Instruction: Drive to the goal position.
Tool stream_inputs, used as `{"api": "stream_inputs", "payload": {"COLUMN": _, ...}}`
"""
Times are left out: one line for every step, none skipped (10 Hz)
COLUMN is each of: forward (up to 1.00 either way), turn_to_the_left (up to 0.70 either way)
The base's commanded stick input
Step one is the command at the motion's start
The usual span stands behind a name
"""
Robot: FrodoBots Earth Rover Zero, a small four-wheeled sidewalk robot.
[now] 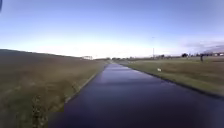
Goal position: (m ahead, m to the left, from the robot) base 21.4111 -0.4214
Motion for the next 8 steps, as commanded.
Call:
{"api": "stream_inputs", "payload": {"forward": 1.00, "turn_to_the_left": 0.00}}
{"api": "stream_inputs", "payload": {"forward": 1.00, "turn_to_the_left": 0.00}}
{"api": "stream_inputs", "payload": {"forward": 1.00, "turn_to_the_left": 0.00}}
{"api": "stream_inputs", "payload": {"forward": 1.00, "turn_to_the_left": 0.00}}
{"api": "stream_inputs", "payload": {"forward": 1.00, "turn_to_the_left": 0.00}}
{"api": "stream_inputs", "payload": {"forward": 1.00, "turn_to_the_left": 0.00}}
{"api": "stream_inputs", "payload": {"forward": 1.00, "turn_to_the_left": 0.00}}
{"api": "stream_inputs", "payload": {"forward": 1.00, "turn_to_the_left": 0.00}}
